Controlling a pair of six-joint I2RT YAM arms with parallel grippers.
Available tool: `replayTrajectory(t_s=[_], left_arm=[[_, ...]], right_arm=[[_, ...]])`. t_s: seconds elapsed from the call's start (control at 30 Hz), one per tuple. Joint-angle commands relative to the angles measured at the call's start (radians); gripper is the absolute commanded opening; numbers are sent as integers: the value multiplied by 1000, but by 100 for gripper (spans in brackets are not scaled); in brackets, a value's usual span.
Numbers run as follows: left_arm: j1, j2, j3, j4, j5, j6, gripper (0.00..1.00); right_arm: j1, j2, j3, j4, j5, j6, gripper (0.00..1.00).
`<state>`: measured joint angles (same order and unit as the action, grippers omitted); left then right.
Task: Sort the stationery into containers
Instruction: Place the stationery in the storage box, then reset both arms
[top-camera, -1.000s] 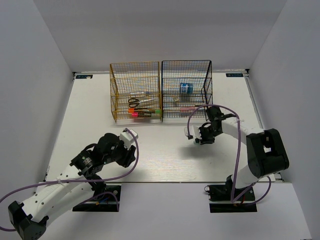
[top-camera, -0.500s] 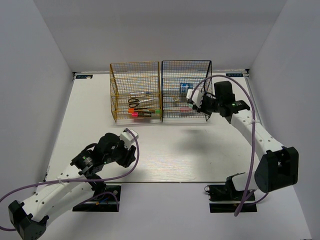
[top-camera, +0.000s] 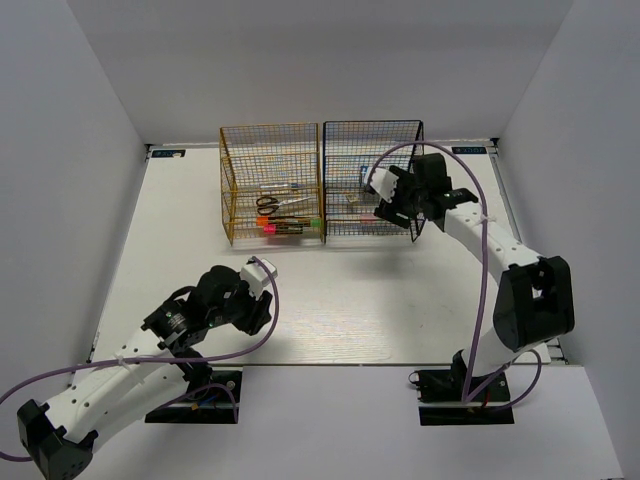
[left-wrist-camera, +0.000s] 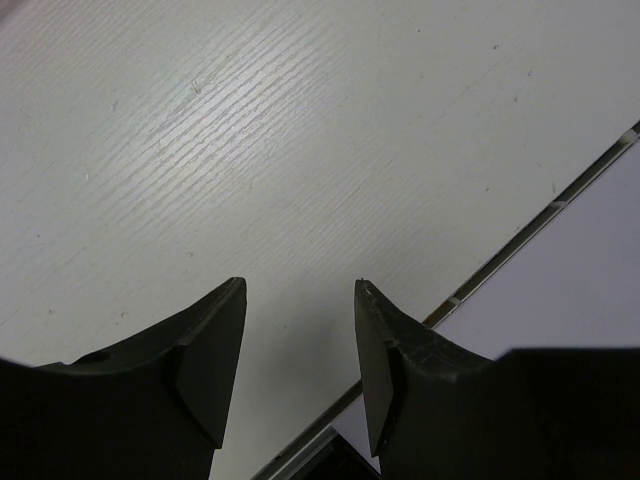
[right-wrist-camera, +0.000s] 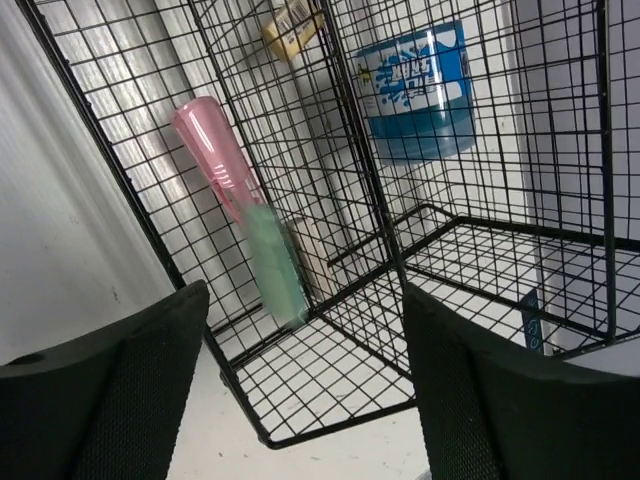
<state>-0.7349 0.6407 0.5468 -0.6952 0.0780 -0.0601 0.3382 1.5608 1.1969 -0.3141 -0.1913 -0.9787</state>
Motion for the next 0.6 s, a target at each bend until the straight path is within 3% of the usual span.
replayTrajectory(t_s=[0.0,0.03,0.07,0.1,0.13,0.2,0.23,0.27,0.3,0.33,0.37,0.43,0.47,0.5,0.57], left_arm=[[3,1,-11,17,5,2,58],[3,-3,-10,16,6,2,58],[3,-1,-10,19,8,0,56],[3,1,-8,16,8,-1,48],[3,-1,-8,17,9,0,40],[6,1,-8,25,-1,-9,18],[8,5,-8,23,-1,-14,0],[15,7,-8,34,-6,-18,0],[22,8,-10,40,-6,-38,0],[34,13,-7,52,-6,-46,0],[52,13,-5,65,-7,-70,8],[83,26,4,71,-56,-92,59],[95,33,14,66,-73,-134,92],[104,45,30,60,-107,-153,100],[149,69,60,39,-193,-190,100]], right_arm=[[-1,-40,32,35,-26,26,81],[-2,-50,35,23,-39,50,74],[-2,-67,41,-18,-55,90,60],[-5,-88,50,-31,-112,122,32],[-8,-99,64,-57,-126,261,0],[-8,-143,61,-69,-160,397,0],[-8,-190,50,-71,-195,613,0],[-8,-197,46,-77,-215,676,58],[-10,-200,67,-205,-249,713,90],[-11,-194,88,-259,-351,750,90],[-11,-194,98,-305,-364,776,90],[-11,-231,55,-301,-321,882,90],[-11,-275,-27,-275,-248,947,90],[-10,-330,-54,-243,-173,963,90],[-11,-451,-147,-174,-81,971,90]])
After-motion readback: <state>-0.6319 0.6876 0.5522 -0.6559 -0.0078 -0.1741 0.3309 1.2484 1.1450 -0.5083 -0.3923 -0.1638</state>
